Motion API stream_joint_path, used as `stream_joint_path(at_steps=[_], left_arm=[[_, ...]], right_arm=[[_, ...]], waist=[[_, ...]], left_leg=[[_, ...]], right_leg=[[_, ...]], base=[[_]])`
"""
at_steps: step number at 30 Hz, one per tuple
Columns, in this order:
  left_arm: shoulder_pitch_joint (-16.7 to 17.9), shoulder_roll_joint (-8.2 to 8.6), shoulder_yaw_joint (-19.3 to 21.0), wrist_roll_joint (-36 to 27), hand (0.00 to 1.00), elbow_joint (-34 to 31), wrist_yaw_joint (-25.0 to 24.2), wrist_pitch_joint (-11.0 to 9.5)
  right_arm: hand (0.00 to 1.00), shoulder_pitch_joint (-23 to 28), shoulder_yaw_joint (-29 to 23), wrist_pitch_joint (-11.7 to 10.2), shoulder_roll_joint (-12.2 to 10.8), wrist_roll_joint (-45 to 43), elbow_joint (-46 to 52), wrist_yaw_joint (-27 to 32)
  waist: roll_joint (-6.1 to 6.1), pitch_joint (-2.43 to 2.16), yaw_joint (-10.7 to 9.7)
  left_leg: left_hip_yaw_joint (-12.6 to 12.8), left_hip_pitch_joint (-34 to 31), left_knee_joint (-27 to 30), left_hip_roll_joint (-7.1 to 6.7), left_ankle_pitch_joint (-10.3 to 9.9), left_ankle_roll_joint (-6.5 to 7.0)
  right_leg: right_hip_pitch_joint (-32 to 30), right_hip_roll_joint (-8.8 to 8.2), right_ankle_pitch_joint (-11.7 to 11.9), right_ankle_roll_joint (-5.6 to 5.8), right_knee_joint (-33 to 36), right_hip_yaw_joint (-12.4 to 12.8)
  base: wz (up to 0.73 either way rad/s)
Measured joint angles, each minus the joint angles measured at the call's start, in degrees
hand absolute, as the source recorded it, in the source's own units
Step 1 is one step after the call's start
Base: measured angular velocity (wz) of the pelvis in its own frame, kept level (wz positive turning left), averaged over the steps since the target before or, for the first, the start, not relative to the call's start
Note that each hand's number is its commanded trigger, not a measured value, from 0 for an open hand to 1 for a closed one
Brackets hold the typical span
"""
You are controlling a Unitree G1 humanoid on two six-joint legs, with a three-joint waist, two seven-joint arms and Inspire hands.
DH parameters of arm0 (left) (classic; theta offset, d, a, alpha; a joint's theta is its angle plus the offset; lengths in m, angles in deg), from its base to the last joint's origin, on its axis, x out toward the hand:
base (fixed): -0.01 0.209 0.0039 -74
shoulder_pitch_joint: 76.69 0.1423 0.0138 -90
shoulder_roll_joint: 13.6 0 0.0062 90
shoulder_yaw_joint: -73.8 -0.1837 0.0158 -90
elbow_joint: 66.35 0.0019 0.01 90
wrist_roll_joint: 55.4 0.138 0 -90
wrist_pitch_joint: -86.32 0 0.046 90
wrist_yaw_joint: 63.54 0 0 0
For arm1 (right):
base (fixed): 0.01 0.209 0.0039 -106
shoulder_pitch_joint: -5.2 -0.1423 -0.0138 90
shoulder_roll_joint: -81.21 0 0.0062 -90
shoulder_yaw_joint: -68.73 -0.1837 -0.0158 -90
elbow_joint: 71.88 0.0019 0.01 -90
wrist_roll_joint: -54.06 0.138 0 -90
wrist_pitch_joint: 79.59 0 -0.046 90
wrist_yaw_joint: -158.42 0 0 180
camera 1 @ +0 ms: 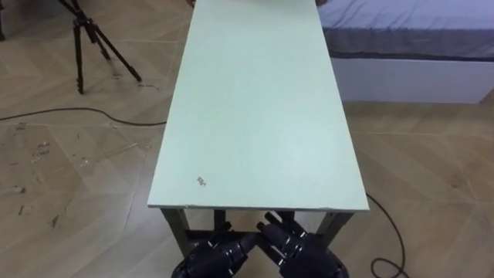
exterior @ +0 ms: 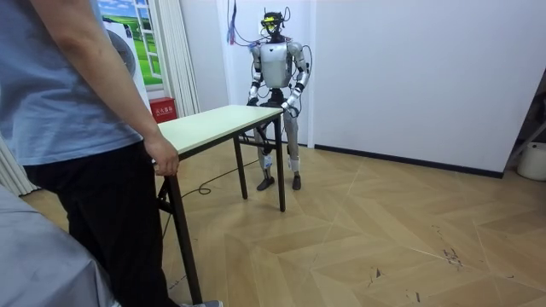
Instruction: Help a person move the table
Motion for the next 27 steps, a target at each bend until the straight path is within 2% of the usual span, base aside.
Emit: stream_joint_path(at_steps=[4,9,14,17,19,23,27], left_arm=[[-0.28,-0.15,1.01,-0.12,0.0,-0.37,-0.84,0.22],[-0.78,-0.49,3.1,-0.23,0.0,-0.36,-1.64,0.8],[-2.27,-0.95,3.36,-4.75,0.0,-0.37,-0.76,1.12],[-3.74,-0.91,5.51,-6.37,0.0,-0.35,0.43,1.14],[-4.6,-0.88,7.88,-7.43,0.0,-0.3,0.88,1.13],[-4.86,-0.84,9.61,-11.47,0.0,-0.27,2.12,1.28],[-6.02,-0.69,10.2,-12.37,0.0,-0.24,3.12,3.16]], right_arm=[[0.0,-2.32,-0.46,0.03,-0.02,0.0,1.06,-0.13],[0.0,-2.67,-2.04,1.73,0.59,0.99,1.18,-0.06],[0.0,-2.96,-2.05,2.54,0.88,1.25,1.17,0.39],[0.0,-3.81,-2.06,3.34,0.89,1.18,1.17,1.85],[0.0,-4.7,-2.09,3.84,0.96,1.23,1.17,2.96],[0.0,-4.79,-2.13,4.49,1.51,1.84,2.56,5.42],[0.0,-4.81,-2.75,5.06,1.53,3.65,3.03,7.21]], waist=[[-0.1,-0.05,-0.42],[-0.15,-0.07,-0.06],[-0.16,-0.03,0.32],[-0.24,0.16,0.44],[-0.23,0.55,0.48],[-0.2,0.55,0.78],[-0.08,0.51,1.35]], left_leg=[[0.02,0.17,0.03,-0.01,0.0,0.0],[-0.02,0.71,0.02,0.0,0.0,0.0],[-0.15,1.34,0.02,-0.02,0.0,0.0],[0.19,1.7,0.01,0.0,0.0,0.0],[0.28,1.95,0.01,-0.05,0.0,0.0],[0.28,1.89,0.01,-0.14,0.0,0.0],[0.27,1.89,0.03,-0.11,0.0,0.0]], right_leg=[[0.11,-0.01,0.03,-0.04,0.06,-0.01],[0.57,0.01,0.03,-0.04,0.09,-0.02],[1.2,-0.02,0.03,-0.04,0.11,0.04],[1.31,0.0,0.01,-0.08,0.46,0.24],[1.28,-0.07,0.0,-0.12,0.84,0.4],[1.02,-0.06,-0.06,-0.18,1.06,1.01],[0.98,0.0,0.07,-0.36,1.16,0.84]], base=[[0.0],[-0.01],[0.0],[-0.01],[-0.02],[0.0],[0.0]])
